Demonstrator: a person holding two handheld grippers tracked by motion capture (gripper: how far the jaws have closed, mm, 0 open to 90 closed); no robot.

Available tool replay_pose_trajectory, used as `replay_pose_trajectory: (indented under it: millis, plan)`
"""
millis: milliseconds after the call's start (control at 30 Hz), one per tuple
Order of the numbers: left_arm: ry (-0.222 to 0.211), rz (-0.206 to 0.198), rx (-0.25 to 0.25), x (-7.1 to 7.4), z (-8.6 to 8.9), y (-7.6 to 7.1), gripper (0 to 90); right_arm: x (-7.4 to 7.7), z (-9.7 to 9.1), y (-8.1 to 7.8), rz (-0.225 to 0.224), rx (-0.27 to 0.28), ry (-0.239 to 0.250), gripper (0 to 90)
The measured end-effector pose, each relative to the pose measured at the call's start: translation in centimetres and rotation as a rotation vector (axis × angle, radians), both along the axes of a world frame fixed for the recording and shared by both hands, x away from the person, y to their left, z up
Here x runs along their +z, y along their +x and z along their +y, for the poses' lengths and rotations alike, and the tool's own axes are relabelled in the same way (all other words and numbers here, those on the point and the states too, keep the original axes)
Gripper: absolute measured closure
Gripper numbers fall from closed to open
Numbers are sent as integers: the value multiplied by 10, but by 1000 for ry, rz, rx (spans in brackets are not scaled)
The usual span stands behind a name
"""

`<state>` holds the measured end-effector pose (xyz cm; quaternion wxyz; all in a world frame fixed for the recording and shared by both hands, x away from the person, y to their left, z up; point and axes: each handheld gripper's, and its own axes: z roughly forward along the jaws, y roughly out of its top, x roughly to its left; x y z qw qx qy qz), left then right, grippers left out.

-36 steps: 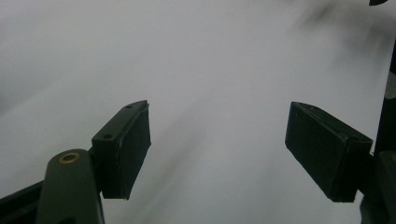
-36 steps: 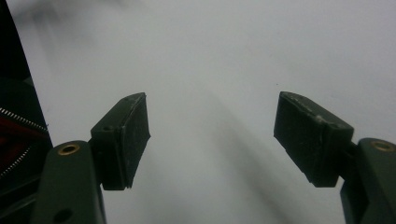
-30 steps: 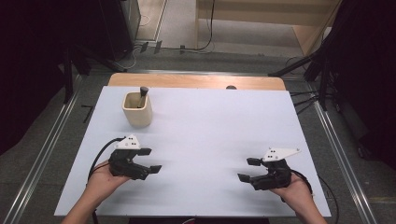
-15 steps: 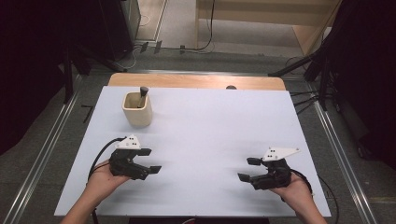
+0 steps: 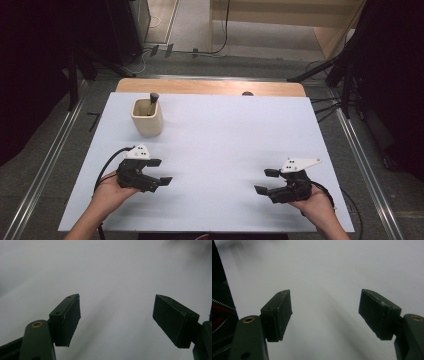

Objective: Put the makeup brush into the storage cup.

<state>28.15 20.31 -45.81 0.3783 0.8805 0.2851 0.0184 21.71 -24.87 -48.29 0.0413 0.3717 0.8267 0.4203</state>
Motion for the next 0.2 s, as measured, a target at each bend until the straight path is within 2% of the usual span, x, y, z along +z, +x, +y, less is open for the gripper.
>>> replay_pose_trajectory:
  millis: [200]
  plan:
    - [11, 1, 2, 0, 1, 1, 234, 0, 0, 0, 1, 1, 0, 276]
